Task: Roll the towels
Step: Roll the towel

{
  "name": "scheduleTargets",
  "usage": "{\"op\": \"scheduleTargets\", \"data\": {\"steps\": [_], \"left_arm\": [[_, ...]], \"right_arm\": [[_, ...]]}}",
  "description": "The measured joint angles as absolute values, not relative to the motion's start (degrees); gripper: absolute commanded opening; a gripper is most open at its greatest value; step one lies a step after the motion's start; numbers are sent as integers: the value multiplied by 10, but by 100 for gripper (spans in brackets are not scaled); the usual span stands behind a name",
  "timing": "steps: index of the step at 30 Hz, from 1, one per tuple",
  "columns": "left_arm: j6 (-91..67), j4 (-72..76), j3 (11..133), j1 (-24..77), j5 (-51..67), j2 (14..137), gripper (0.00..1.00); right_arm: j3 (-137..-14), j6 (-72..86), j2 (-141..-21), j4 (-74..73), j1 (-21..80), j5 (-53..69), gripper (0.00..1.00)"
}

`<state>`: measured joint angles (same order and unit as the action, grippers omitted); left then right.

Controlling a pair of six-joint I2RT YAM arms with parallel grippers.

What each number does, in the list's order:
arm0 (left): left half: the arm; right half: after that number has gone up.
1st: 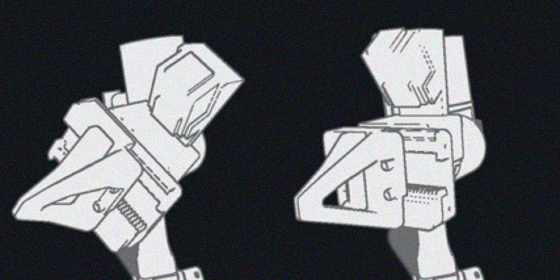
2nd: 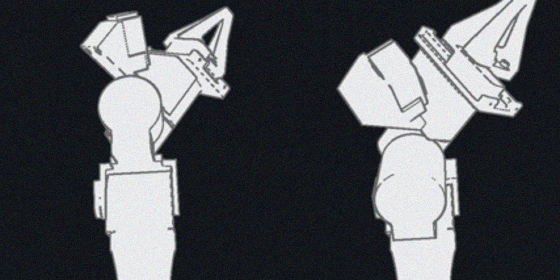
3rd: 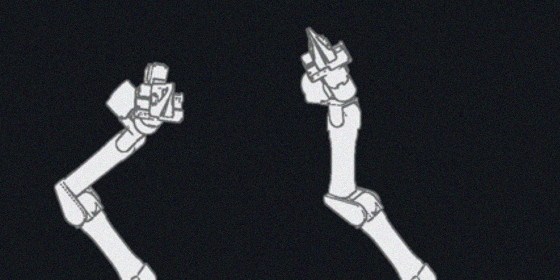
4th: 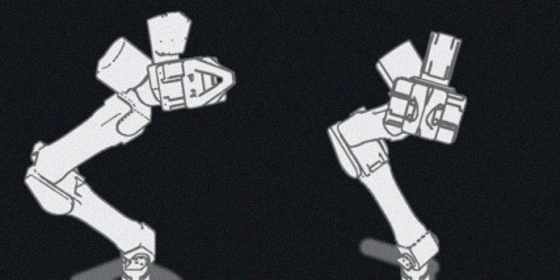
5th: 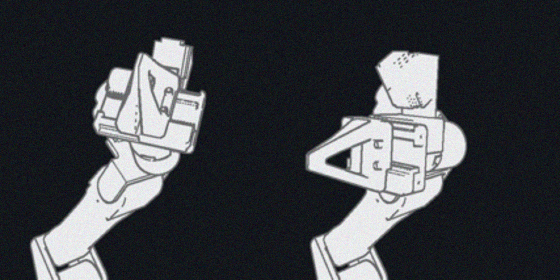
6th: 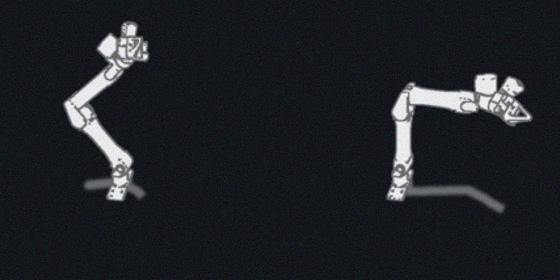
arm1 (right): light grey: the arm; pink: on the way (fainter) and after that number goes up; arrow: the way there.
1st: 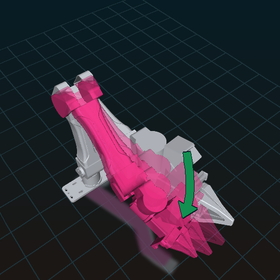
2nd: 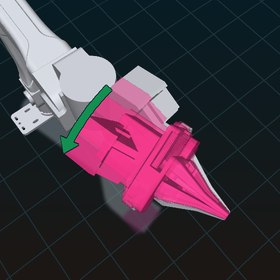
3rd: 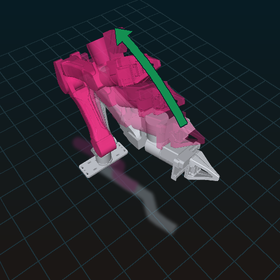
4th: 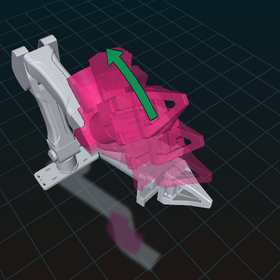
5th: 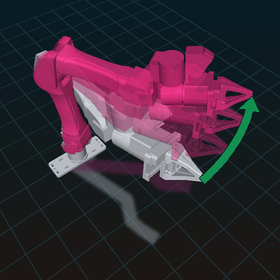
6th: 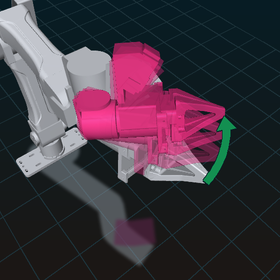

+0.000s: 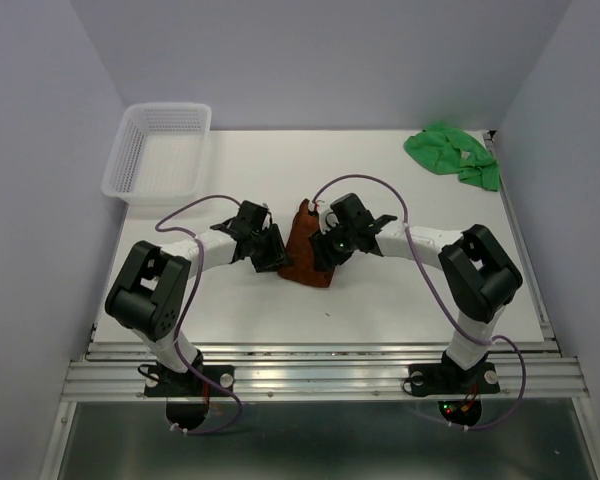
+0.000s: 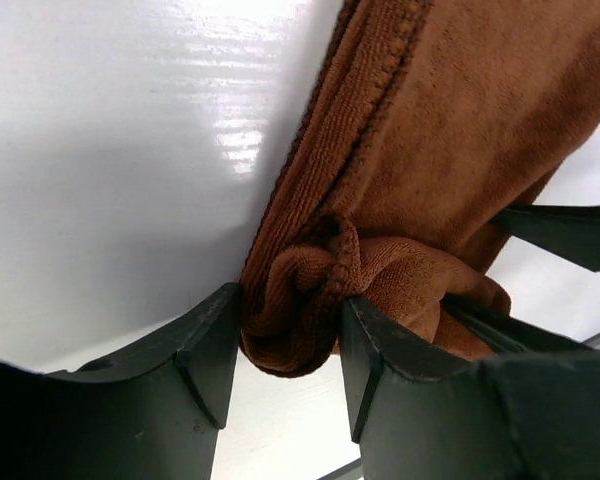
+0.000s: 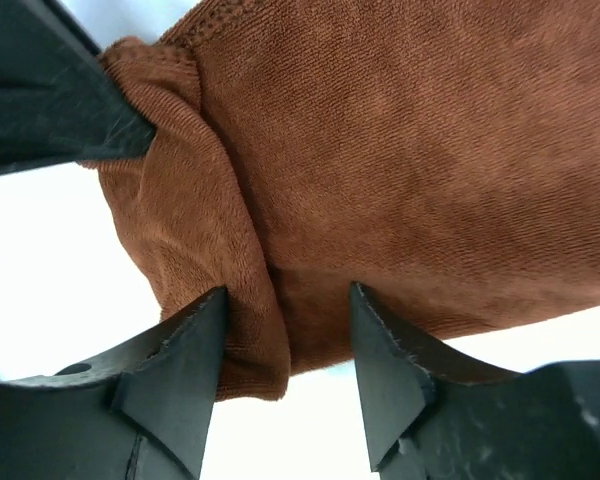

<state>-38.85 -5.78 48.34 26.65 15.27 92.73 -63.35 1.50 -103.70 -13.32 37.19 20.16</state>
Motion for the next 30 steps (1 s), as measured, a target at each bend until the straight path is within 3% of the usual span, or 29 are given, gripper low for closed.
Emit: {"op": "scheduleTargets", "data": {"steps": [4,20,26,30], "left_arm": [[-396,-58,499,266,155,949,43],[-394,-70,509,269,150,952,42],[-383,-76,514,269,153,952,42],[-377,-77,515,269,161,952,42]], "right_arm": [[-615,-34,-1012,-130,372,178,65],[-524,-144,-864,-134,384,88,74],[-523,-162,-769,-83,472,85,74],[-525,-179,-797,-67,523,85,74]]}}
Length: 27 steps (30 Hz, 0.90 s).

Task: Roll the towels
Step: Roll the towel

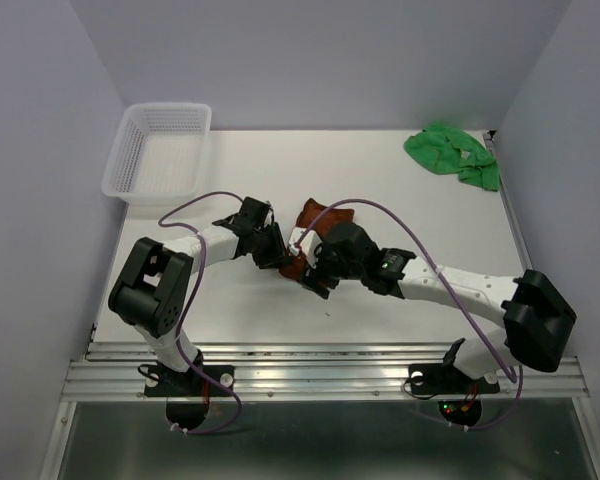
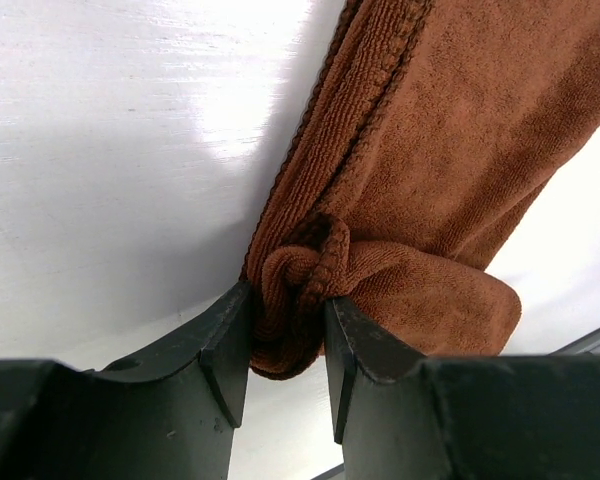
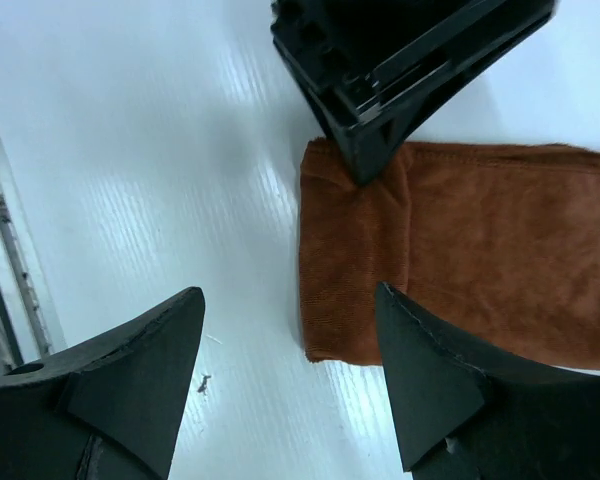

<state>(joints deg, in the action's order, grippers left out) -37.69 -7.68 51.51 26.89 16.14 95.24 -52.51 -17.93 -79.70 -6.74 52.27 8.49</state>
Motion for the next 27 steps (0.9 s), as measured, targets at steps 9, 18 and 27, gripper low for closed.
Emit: {"op": "scheduleTargets", "data": {"steps": [9,18,27], "left_arm": [[-373,-80,518,269,173,955,42],[-373,-81,526,268,189,967,42],[-373,-81,526,260,211,967,63]], "right_arm": [[-531,-222,-924,-69,545,28,70],[-531,-246,-967,-62,545,-20,59],[-532,-250,-981,-37,545,-61,13]]}}
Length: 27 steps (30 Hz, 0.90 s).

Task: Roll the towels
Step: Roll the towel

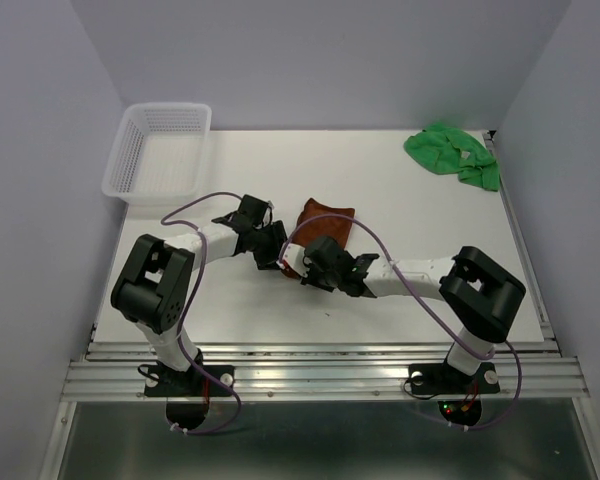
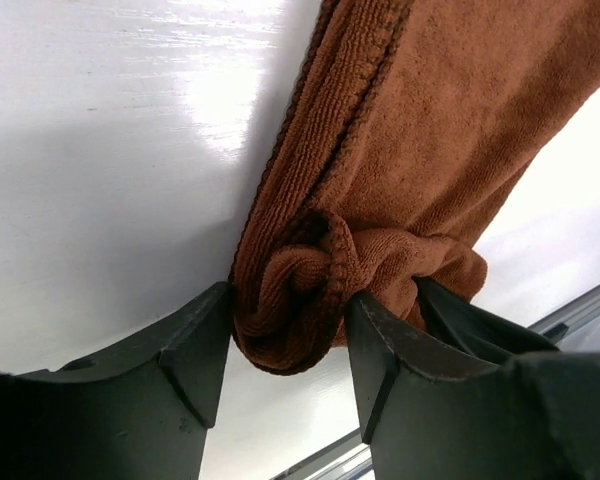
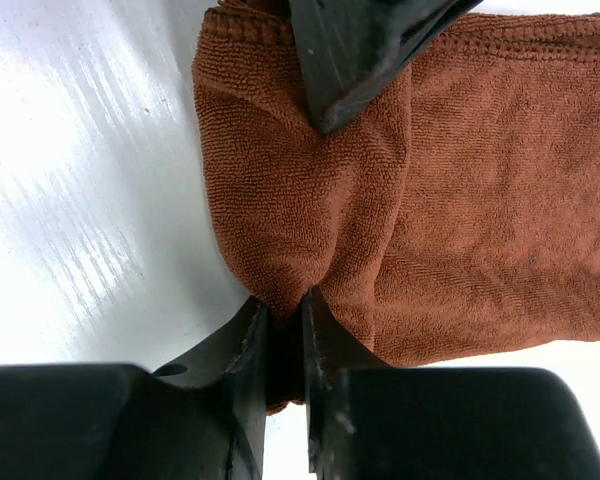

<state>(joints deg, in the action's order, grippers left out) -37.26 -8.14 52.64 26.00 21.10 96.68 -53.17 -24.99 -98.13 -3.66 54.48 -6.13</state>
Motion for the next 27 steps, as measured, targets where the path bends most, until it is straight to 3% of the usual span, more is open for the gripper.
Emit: {"op": "scheduleTargets", "data": {"steps": [5,11,27], "left_arm": [[-373,-83,526,256,222,960,78],[-378,-84,525,254,225,919,86],[-395,-51,500,254,232,879,91]], "right_arm": [[-532,-228,-981,-35,543,-55,6],[-535,-160,-970,-41,493,41,3],[-592,39,-996,-91,340,338,1]]}}
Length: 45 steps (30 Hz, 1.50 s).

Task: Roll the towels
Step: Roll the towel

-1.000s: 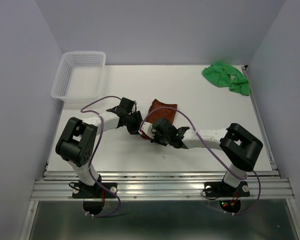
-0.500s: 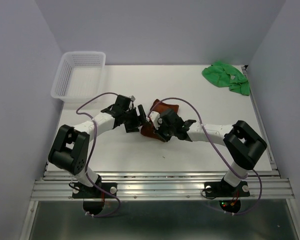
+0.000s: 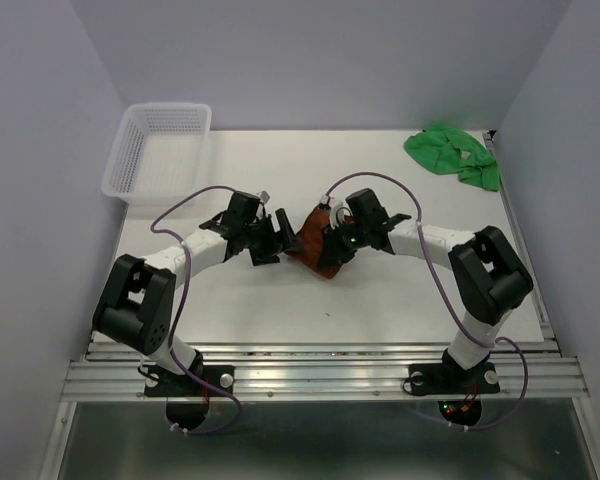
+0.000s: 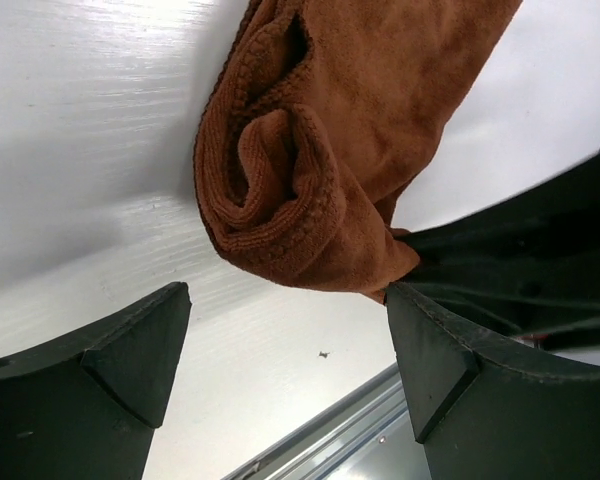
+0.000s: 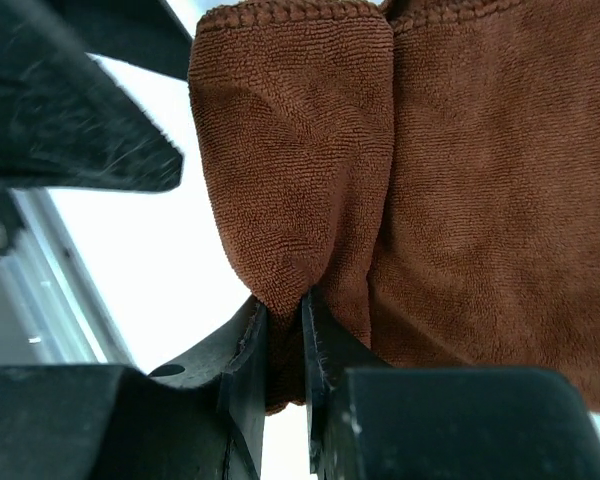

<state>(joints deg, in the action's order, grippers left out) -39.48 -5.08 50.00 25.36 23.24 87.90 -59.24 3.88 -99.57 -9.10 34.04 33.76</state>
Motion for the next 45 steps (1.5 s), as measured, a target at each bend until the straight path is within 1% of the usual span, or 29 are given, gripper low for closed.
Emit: {"op": "scheduleTargets", "data": {"steps": [3,11,16,21,23,32,33,36,38,39,40,42,43,44,45], "left_arm": [[-395,-39,498,254,241,879,91],[-394,-8,496,254,257,889,90],[-393,5,499,254,260,930,88],[-392,14,519,254,264,967,87],[-392,21,524,254,267,974,85],[-394,61,547,250,294,1018,84],[-394,64,549,250,296,1023,82],[-394,68,557,250,299,1034,56],[-396,71,566,250,300,1042,45],[-395,73,572,250,301,1048,33],[-395,74,577,250,301,1053,29],[-399,77,586,250,300,1064,23],[-400,78,590,250,300,1070,17],[-400,78,593,250,300,1073,13],[-403,78,595,250,298,1075,11]], "right_arm": [[-605,70,-1024,-91,316,387,1],[-615,143,-1065,-95,268,474,1],[-615,185,-1075,-85,237,513,1],[-615,212,-1088,-77,221,539,1],[-615,220,-1097,-71,217,548,1],[-615,236,-1120,-66,200,573,1],[-615,237,-1122,-65,197,574,1],[-615,238,-1128,-63,195,577,1],[-620,237,-1133,-68,194,576,5],[-625,231,-1134,-72,194,572,9],[-628,227,-1135,-75,194,569,12],[-638,212,-1135,-84,194,558,18],[-641,206,-1134,-86,194,554,27],[-642,201,-1133,-89,194,550,32],[-643,196,-1130,-94,194,544,36]]}}
